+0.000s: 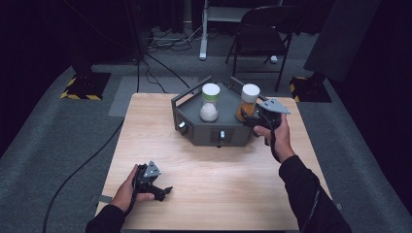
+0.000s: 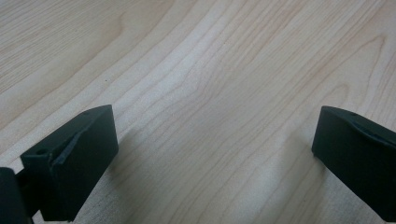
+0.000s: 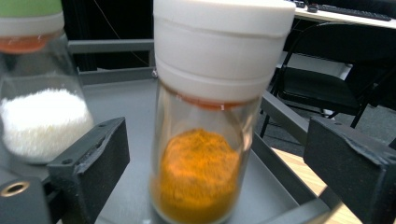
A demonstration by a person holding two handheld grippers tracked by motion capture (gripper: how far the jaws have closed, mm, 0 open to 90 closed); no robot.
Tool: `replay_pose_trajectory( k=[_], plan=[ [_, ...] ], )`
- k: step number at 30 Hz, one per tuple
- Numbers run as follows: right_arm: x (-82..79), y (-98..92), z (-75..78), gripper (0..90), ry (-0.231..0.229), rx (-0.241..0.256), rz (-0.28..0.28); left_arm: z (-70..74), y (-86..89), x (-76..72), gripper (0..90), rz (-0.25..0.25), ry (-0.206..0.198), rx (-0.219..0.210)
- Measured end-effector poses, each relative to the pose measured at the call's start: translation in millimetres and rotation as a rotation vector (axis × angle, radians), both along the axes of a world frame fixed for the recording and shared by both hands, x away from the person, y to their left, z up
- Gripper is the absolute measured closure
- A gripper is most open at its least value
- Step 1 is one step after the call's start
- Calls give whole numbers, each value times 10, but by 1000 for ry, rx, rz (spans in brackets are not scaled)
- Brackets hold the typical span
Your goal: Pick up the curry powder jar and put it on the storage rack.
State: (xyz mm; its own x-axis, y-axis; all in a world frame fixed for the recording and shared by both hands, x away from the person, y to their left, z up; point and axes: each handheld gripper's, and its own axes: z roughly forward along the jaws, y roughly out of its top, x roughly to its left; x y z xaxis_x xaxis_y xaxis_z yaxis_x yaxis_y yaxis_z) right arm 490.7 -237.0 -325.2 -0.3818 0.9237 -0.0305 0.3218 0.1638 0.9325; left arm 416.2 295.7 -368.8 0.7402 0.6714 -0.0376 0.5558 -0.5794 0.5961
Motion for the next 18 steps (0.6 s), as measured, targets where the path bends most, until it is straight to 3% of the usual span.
replay_pose_trajectory(
  k=[7,18],
  plan=[
    [-154,-56,-76,70,-13,-6,24,-1,0,0,3,0,-1,-1],
    [-468,-47,-278,67,-58,-59,46,-1,0,-1,3,1,0,-1]
  ],
)
